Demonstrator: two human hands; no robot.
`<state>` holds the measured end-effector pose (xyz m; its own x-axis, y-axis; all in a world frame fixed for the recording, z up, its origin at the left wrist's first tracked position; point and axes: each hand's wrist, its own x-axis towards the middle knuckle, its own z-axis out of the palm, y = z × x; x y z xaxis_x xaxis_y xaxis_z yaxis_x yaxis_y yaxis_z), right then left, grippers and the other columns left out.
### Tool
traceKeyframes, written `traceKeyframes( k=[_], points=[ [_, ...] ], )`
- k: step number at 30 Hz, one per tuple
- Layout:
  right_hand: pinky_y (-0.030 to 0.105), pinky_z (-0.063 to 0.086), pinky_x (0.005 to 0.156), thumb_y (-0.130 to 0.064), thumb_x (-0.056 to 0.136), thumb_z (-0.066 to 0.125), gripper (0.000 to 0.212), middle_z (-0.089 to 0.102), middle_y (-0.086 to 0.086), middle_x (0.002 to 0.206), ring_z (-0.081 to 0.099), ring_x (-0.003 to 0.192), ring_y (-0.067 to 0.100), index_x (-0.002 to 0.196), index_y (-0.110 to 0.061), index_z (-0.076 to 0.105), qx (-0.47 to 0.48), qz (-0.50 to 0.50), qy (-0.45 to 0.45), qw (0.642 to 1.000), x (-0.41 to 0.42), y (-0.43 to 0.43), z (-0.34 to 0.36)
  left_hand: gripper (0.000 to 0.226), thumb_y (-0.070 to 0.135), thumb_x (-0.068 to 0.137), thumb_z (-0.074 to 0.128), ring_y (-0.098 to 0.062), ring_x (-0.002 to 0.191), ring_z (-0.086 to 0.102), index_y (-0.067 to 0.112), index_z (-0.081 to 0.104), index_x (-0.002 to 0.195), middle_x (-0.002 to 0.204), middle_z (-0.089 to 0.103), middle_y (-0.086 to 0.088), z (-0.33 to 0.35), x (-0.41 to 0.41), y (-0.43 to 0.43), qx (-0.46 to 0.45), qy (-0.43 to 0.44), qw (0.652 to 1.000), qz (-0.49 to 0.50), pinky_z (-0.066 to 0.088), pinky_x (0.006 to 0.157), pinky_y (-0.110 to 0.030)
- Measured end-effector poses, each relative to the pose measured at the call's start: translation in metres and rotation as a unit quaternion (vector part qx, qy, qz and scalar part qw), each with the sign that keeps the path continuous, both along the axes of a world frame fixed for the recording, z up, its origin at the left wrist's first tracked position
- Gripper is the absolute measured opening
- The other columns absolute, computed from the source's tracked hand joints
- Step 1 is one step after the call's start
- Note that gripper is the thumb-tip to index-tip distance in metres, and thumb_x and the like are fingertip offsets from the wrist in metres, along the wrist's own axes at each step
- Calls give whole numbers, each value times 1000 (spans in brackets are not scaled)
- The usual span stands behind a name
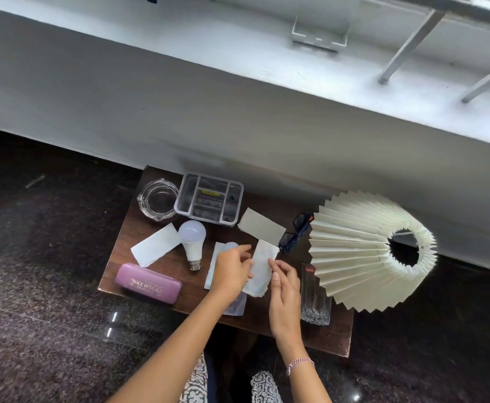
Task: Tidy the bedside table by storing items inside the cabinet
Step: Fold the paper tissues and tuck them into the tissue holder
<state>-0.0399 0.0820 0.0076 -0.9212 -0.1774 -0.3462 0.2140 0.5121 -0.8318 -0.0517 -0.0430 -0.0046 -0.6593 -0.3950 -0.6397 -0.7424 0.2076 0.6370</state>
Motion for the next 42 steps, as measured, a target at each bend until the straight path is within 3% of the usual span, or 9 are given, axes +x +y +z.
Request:
traceKeyframes(
  k=[6,10,14,18,21,26,28,35,42],
  points=[
    [13,37,99,-21,99,39,32,48,-21,119,45,118,-1,125,-22,56,-43,6,22,999,-6,-12,18,26,8,81,69,-2,42,51,5,67,107,69,62,5,17,-3,-25,87,14,993,76,39,44,-10],
    [8,37,98,-16,99,40,31,50,-15,121,46,117,-5,126,-17,57,-68,18,21,997,-11,-28,21,17,10,79,72,1,35,47,5,69,95,69,64,-1,19,-2,-42,72,24,995,70,41,42,-11],
    [4,39,89,-17,95,51,25,52,-8,120,48,115,-5,118,-27,55,-87,16,52,995,-27,-45,21,15,11,81,70,-11,55,57,5,70,94,79,69,-7,25,-3,-66,42,48,996,55,49,58,-23],
    [7,48,81,-19,87,64,55,46,-10,131,51,115,1,135,-26,37,-108,32,-57,992,-54,-59,26,12,16,80,72,-5,53,55,13,72,92,77,70,-1,31,-7,-93,-4,80,996,39,49,60,-23],
    [6,49,74,-15,83,69,74,52,-11,124,58,102,6,144,-20,29,-71,85,-53,992,-72,-75,29,10,15,78,73,-9,62,59,15,73,89,77,69,3,38,-16,-113,-17,109,994,23,53,67,-31],
    [0,42,64,-16,81,72,26,67,-8,90,62,82,-1,106,-16,66,-8,99,46,994,-101,-105,37,11,14,78,73,-13,66,63,13,73,89,75,69,2,48,-34,-140,-25,133,991,6,54,68,-29],
    [2,44,66,-18,82,71,15,67,-9,85,62,80,-2,96,-17,69,9,89,68,994,-111,-115,38,11,17,78,74,-7,66,62,14,73,89,73,67,8,51,-41,-151,-50,143,989,-6,50,65,-14],
    [8,47,71,-19,82,71,11,69,-5,84,63,77,3,91,-13,72,37,27,109,993,-138,-145,37,12,17,79,72,-4,73,60,16,75,91,80,68,8,56,-68,-174,-149,185,971,-36,41,64,-4],
    [14,47,80,-16,83,69,15,74,1,93,62,82,2,97,-10,72,70,20,127,989,-143,-154,23,17,15,83,67,-20,87,65,13,73,99,95,73,-6,38,-86,-181,-193,163,961,-114,52,84,-33]
  ],
)
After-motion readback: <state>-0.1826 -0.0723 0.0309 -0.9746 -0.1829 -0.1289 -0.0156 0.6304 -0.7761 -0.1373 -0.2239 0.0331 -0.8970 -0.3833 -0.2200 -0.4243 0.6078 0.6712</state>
